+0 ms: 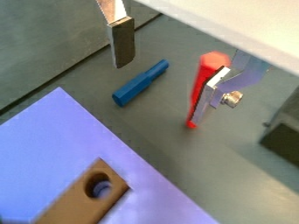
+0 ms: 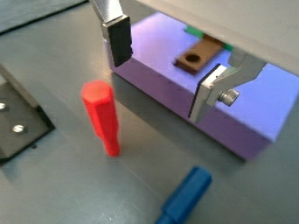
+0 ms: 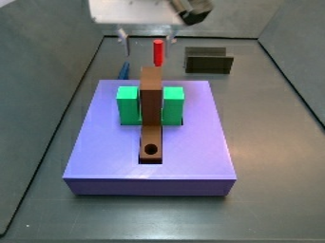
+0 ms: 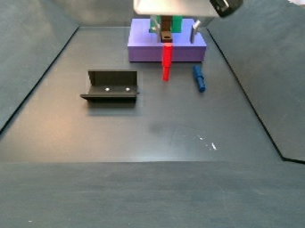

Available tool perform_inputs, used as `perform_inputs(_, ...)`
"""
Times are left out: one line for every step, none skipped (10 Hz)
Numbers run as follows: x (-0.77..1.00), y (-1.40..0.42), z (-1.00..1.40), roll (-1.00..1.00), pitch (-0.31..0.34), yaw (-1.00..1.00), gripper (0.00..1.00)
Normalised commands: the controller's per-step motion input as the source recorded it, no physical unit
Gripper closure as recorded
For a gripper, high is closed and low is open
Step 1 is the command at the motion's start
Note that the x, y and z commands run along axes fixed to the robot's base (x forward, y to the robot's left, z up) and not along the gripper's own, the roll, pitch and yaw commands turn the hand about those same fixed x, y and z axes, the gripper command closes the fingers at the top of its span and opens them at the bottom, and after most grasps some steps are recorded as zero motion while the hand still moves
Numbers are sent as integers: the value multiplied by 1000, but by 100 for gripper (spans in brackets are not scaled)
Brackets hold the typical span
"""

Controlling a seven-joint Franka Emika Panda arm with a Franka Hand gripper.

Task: Pick up the blue object. Move up. Place the blue object on the fixture. Regrasp the blue object. Move to above the board. Insert the blue object.
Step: Pick up the blue object.

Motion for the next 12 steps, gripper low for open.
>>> perform_inputs(-646,0,-317,0,-211,-329,0)
perform_inputs(-660,0,-337,0,-250,-220,0)
perform_inputs(-380,0,-317,0,-240,0,0)
perform_inputs(-211,0,-220,87,-200,203,0)
perform_inputs(-89,91,-154,76,-206,497,0)
perform_inputs(-103,46,-129,86,-210,591,0)
perform_inputs(-74,0,-91,134,-179,486,0)
perform_inputs(-51,0,-131,23,-59,0,0)
perform_inputs(-57,0,-154,56,-13,-146,0)
perform_inputs(0,9,-171,56,-4,-200,0)
perform_inputs(0,23,-194,81,0,-194,0)
perform_inputs(0,63,-226,87,-1,-171,0)
